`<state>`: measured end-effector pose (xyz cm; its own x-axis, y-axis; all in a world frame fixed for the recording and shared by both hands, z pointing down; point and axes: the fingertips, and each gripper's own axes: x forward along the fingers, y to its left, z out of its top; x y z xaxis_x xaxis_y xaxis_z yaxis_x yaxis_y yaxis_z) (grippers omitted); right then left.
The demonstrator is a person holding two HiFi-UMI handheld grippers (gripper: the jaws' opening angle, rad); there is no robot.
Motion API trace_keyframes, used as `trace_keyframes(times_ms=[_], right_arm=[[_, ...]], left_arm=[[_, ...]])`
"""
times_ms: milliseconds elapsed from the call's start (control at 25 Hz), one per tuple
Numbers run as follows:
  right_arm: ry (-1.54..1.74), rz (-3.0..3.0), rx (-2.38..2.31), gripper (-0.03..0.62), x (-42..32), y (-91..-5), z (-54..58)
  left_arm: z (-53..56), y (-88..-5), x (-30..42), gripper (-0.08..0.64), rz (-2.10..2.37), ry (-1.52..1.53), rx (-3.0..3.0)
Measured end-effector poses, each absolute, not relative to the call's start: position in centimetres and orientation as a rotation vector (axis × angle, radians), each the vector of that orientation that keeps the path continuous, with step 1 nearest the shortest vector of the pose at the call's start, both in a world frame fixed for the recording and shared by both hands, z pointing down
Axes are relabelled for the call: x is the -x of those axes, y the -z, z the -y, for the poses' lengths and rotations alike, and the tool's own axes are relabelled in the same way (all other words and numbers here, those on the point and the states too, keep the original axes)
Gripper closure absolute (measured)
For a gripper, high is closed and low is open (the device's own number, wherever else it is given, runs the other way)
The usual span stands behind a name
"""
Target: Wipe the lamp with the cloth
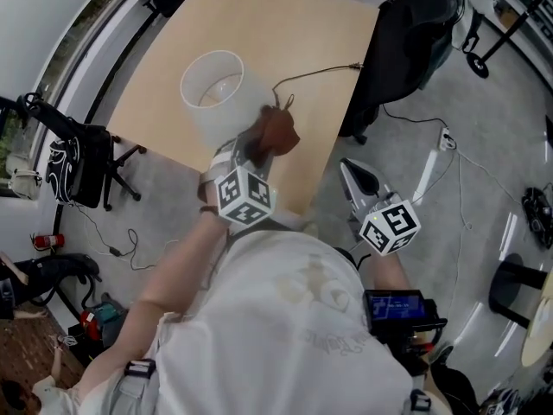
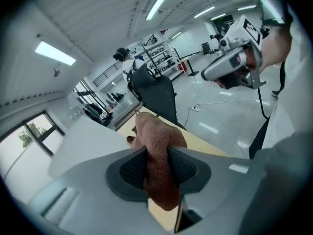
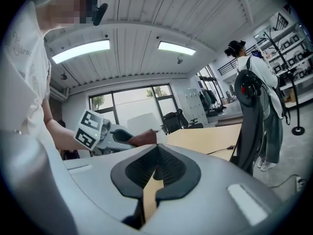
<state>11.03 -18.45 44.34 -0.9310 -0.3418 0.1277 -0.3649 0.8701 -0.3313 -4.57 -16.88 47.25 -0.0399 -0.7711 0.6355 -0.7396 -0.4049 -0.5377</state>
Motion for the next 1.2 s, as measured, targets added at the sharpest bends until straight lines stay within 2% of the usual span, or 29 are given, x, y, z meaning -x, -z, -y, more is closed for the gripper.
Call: trace_keyframes(times_ms=[200,320,520,920,1080,1200], right_arm=[[-0.534,2.987,-0.491,0.58,-9.1,-44.0,18.5],[-0.519,3.004,-0.436,0.58,-7.7,-43.0,18.1],[-0.485,3.023,-0.358,0.58,-5.9,-41.8,17.3],[-0.502,2.986,-0.317,0.58,-5.6,-42.7,16.5],[-0.483,2.979,-0.279,0.58,-5.0,-42.3,15.9],[-0.468,2.979,-0.243,0.58,-4.7,-42.1,15.0]], left_arm=[[15.3,-37.7,7.3,0.446,-1.77,1.249,1.966],[14.6,-35.1,8.9,0.446,-1.784,1.22,1.883],[13.8,-38.7,10.7,0.445,-1.776,1.329,1.876],[12.6,-49.1,9.5,0.446,-1.764,1.431,2.099],[11.3,-51.5,8.9,0.445,-1.745,1.495,2.184],[9.5,-50.4,8.8,0.445,-1.815,1.418,2.199]])
